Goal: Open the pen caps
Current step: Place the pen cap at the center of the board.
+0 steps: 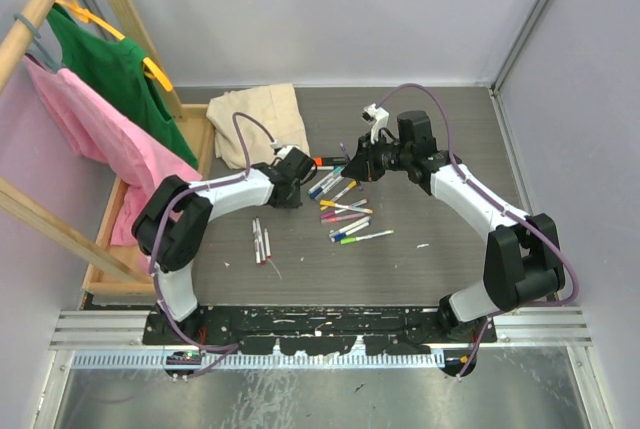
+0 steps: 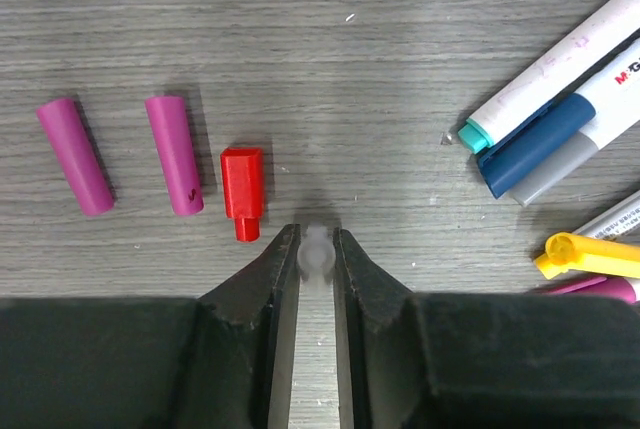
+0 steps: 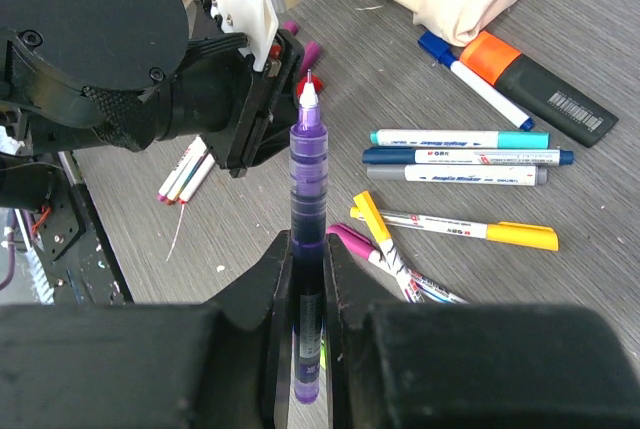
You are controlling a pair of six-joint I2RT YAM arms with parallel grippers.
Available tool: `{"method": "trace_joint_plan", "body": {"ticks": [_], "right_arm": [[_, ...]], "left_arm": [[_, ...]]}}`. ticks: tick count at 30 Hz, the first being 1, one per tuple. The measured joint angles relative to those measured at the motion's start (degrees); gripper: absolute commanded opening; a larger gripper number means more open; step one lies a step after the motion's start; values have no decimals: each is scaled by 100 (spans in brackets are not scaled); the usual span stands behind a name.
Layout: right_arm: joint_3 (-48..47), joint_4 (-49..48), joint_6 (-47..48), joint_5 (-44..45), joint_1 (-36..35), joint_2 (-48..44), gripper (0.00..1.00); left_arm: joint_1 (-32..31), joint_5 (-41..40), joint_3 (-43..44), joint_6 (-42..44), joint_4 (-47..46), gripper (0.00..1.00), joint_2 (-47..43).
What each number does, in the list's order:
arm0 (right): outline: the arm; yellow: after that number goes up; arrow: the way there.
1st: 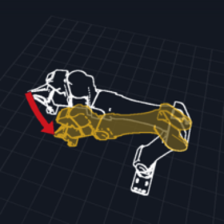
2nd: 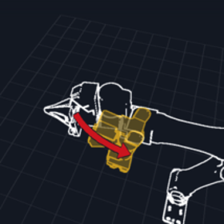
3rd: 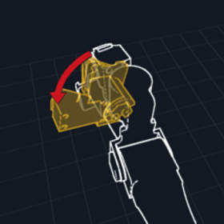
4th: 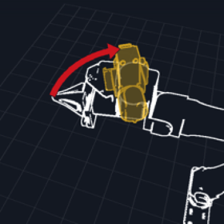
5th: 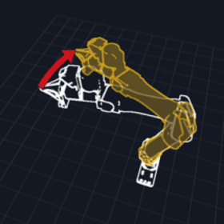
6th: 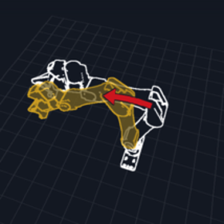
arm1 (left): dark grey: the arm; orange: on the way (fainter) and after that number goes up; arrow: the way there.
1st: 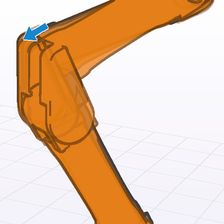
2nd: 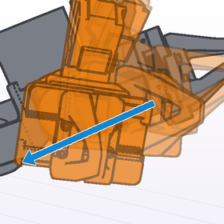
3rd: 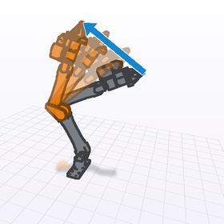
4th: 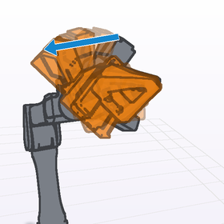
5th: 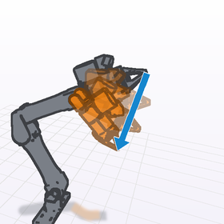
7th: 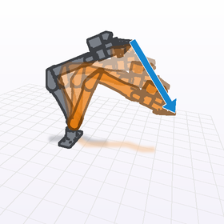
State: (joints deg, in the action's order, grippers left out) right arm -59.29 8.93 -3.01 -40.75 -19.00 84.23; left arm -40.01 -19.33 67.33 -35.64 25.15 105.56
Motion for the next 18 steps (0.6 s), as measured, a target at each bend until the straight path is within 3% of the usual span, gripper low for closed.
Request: {"method": "trace_joint_plan", "body": {"ticks": [3, 18], "right_arm": [[0, 0, 0, 0, 2, 0, 1], [7, 0, 0, -107, 11, 0, 1]], "left_arm": [[0, -17, 37, 44, 2, 26, 31], [-11, -15, 98, 66, 48, 30, -101]]}}
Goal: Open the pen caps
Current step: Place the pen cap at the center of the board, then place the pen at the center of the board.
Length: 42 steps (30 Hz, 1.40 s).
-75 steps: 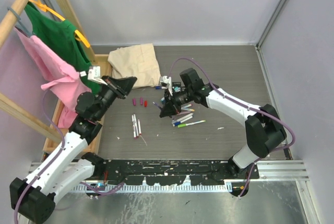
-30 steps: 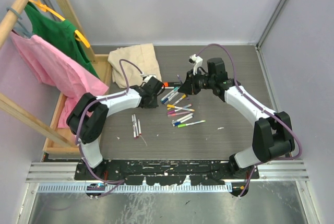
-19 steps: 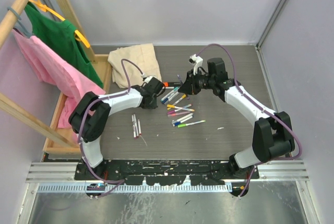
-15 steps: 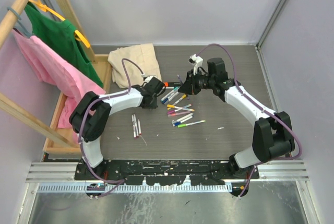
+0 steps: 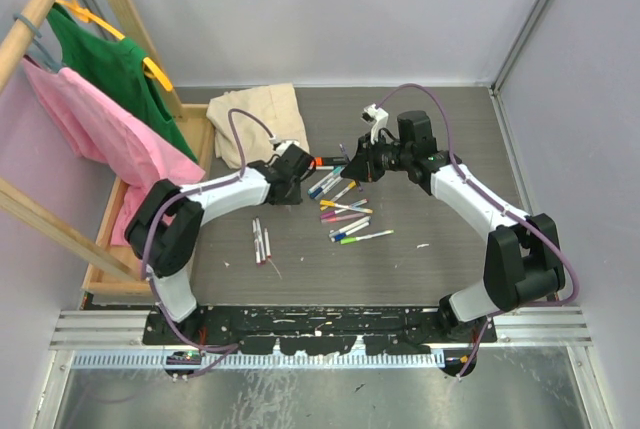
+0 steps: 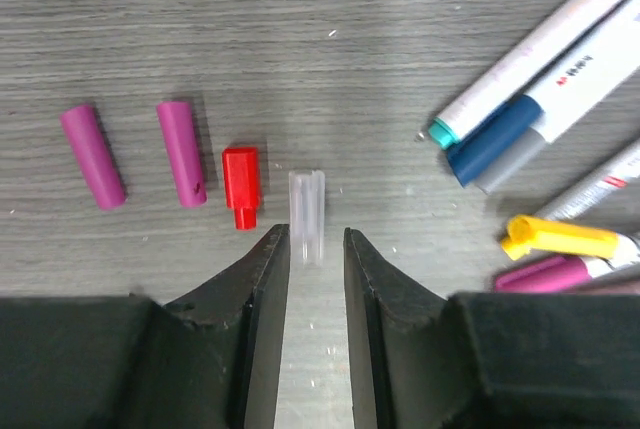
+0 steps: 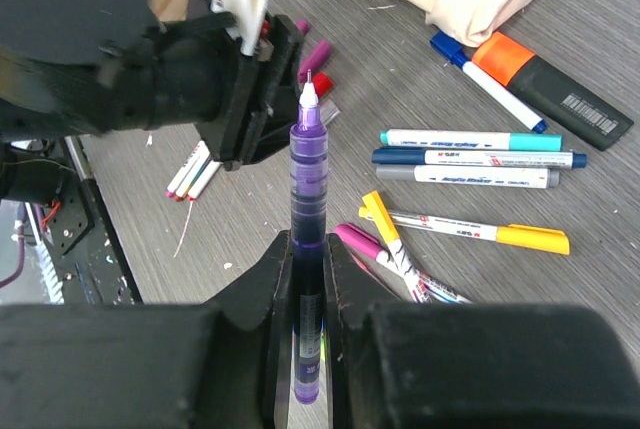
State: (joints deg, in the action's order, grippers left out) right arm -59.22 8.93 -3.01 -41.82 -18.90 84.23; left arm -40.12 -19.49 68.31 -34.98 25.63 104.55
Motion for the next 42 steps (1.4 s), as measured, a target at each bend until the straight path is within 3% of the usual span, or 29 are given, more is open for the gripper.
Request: {"method": "trace_joint_plan", "body": {"ticks": [7, 20, 31, 42], "right_arm": [[133, -116, -96, -297, 0, -74, 1], [715, -1010, -1532, -608, -457, 203, 2], [603, -872, -2951, 1589, -2439, 780, 2], [-94, 46, -3366, 3191, -3034, 1941, 6]], "left_arm": [[-39, 72, -540, 52, -188, 37, -1309], [-44, 428, -2865, 459, -1335, 50, -4109], [-42, 577, -3683, 404, -1589, 53, -5943], [-42, 442, -4002, 278, -1331, 54, -6795]]}}
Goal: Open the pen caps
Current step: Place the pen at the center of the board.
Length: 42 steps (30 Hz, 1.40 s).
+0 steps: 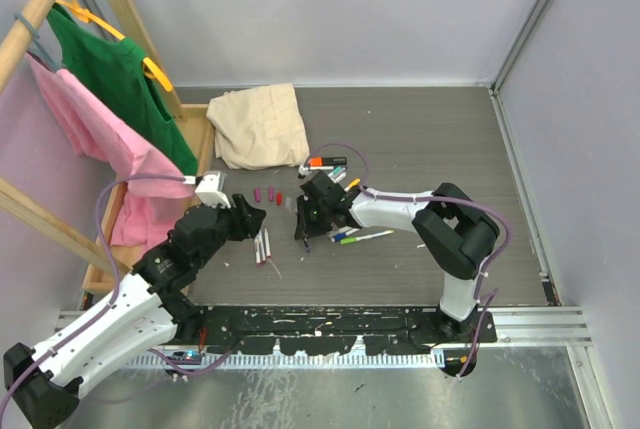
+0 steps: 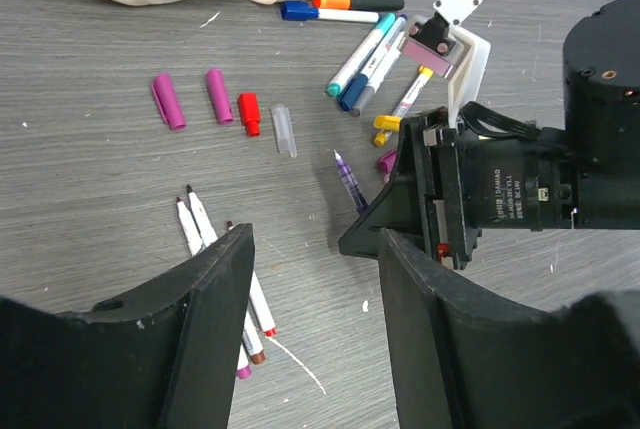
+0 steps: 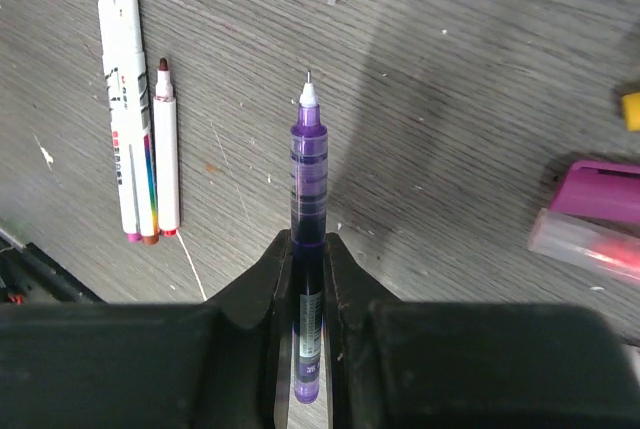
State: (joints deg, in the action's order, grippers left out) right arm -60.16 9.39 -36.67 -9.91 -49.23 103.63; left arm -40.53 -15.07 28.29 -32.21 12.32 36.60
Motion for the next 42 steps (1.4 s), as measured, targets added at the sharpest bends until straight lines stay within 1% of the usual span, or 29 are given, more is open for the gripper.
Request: {"method": "trace_joint_plan", "body": {"ticks": [8, 11, 16, 18, 30, 33, 37, 42], "right_arm": [[-345, 98, -278, 337, -227, 385, 13], [-354, 101, -343, 387, -247, 391, 22], [-354, 101, -442, 435, -247, 391, 24], [-354, 101, -455, 448, -247, 396, 27], [-444, 81, -540, 404, -247, 468, 29], [-481, 87, -516, 365, -247, 487, 31], [-527, 101, -348, 293, -247, 496, 34], [-531, 103, -63, 114, -216, 472, 34]], "left_arm": [[-2, -63, -177, -15, 74, 54, -282], [-2, -66, -205, -20, 81, 54, -293], [-2, -68, -240, -33, 79, 54, -304], [0, -66, -240, -35, 79, 54, -304], [0, -66, -240, -35, 81, 54, -411], [0, -63, -240, -35, 81, 54, -431], [-2, -55, -240, -35, 81, 54, -461], [0, 9, -243, -39, 79, 54, -525]]}}
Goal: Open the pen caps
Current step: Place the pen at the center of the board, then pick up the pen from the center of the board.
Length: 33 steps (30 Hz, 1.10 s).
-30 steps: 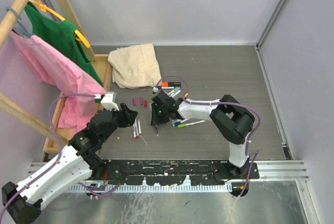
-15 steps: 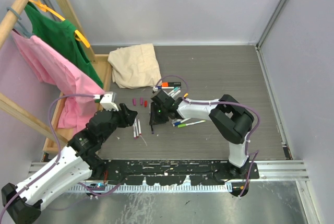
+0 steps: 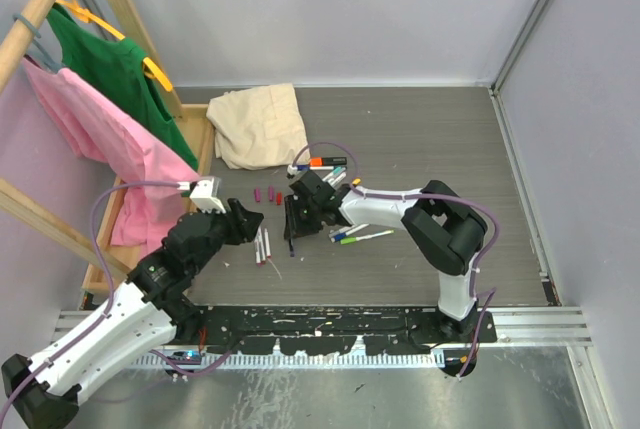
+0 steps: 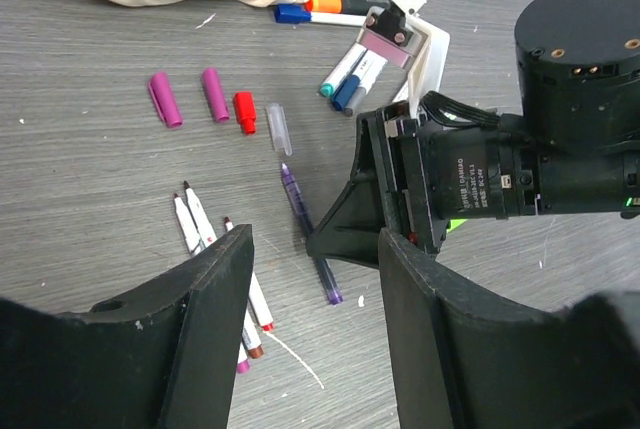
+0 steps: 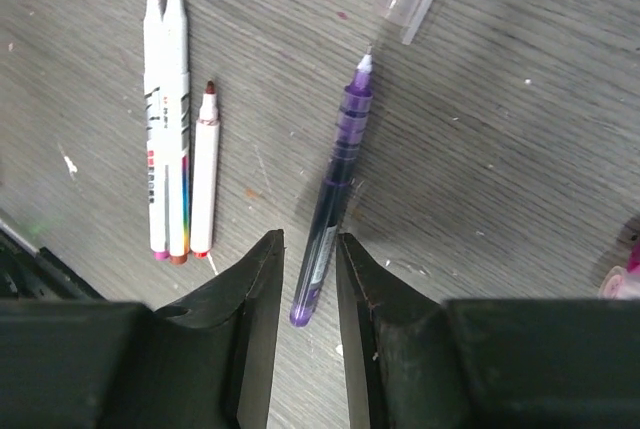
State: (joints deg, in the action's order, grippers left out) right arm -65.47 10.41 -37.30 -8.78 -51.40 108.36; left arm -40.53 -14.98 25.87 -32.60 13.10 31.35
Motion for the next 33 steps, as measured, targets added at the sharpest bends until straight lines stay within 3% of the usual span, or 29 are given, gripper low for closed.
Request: {"method": "trace_joint_plan", "body": {"ticks": [5, 13, 16, 23, 28, 33], "right_arm": [[0, 42, 363, -245, 138, -297, 34], [197, -31, 2181, -1257, 951, -1609, 34], [260, 127, 3220, -1989, 1381, -2157, 51], [81, 1727, 6330, -2712, 1773, -2625, 58], [48, 2850, 8076, -2570, 1917, -2376, 59], [568, 3123, 9309, -2059, 2009, -2345, 60]], "left_arm": [[0, 50, -52, -22, -13, 60, -101], [0, 348, -450, -133, -487, 85, -105], [0, 551, -623, -168, -874, 94, 4], [0, 964, -883, -286, -1738, 96, 348], [0, 1117, -887, -295, -1969, 96, 380], [0, 1121, -964, -295, -1993, 98, 153]]}}
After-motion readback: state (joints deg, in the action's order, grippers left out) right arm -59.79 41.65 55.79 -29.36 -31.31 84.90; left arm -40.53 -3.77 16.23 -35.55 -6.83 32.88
